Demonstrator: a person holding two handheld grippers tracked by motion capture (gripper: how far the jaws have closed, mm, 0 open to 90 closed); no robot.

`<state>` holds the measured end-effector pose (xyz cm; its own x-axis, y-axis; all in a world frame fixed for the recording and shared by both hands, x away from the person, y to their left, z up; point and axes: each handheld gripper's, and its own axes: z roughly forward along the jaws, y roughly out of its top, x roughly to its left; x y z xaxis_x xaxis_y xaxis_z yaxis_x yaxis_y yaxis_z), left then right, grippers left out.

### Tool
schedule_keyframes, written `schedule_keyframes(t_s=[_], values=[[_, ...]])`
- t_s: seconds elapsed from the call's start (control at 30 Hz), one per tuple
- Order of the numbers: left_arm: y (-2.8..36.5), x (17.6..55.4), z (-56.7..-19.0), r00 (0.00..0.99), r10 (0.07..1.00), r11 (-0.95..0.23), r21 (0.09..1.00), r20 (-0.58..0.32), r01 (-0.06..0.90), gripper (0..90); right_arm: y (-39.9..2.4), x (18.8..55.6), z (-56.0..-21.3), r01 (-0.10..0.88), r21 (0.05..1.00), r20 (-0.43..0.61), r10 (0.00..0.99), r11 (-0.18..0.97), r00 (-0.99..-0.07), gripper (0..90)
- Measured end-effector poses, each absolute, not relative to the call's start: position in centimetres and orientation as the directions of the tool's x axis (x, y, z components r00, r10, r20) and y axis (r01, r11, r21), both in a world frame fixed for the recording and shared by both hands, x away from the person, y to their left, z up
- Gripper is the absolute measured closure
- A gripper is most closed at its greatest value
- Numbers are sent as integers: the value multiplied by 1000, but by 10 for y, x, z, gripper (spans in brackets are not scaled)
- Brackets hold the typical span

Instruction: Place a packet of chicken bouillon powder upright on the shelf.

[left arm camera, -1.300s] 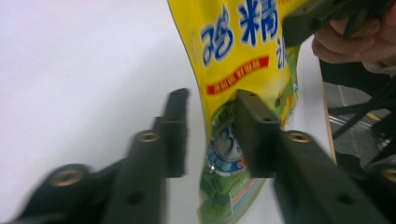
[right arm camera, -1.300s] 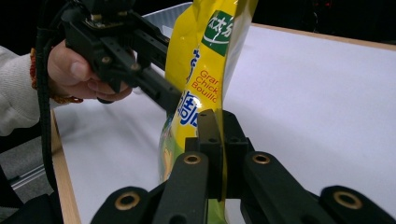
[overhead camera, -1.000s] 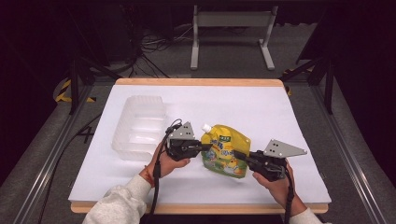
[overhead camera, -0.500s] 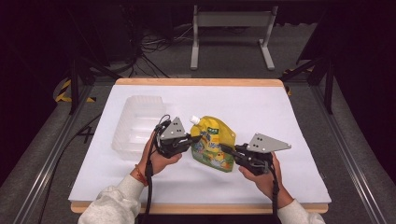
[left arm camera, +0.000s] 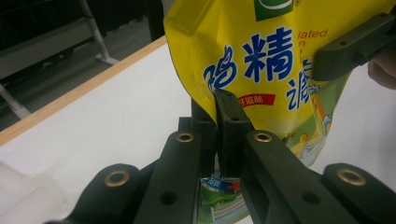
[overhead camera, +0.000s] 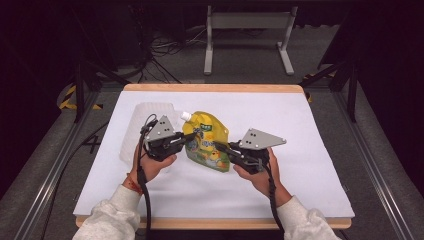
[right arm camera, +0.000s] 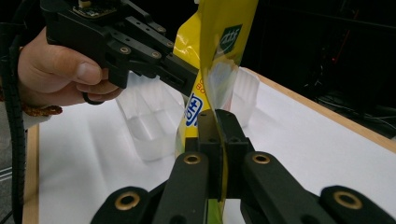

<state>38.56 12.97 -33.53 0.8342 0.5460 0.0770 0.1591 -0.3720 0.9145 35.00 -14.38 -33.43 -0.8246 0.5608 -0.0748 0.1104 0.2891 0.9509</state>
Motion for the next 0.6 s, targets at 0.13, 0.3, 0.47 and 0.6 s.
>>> schedule_keyframes(t_s=[0.13, 0.3, 0.47, 0.6], values=[[145, 387, -331, 824, 562, -358, 920, 75, 161, 871, -128, 355, -329, 94, 952, -87, 550, 293, -831, 899], [168, 388, -327, 799, 596, -335, 929, 77, 160, 875, -105, 365, -323, 77, 953, -96, 537, 291, -838, 899], [187, 391, -330, 766, 640, -312, 934, 70, 175, 877, -84, 374, -323, 72, 953, -96, 521, 293, -848, 899], [197, 392, -332, 744, 664, -313, 932, 78, 181, 879, -70, 382, -325, 68, 952, -100, 511, 300, -854, 899]])
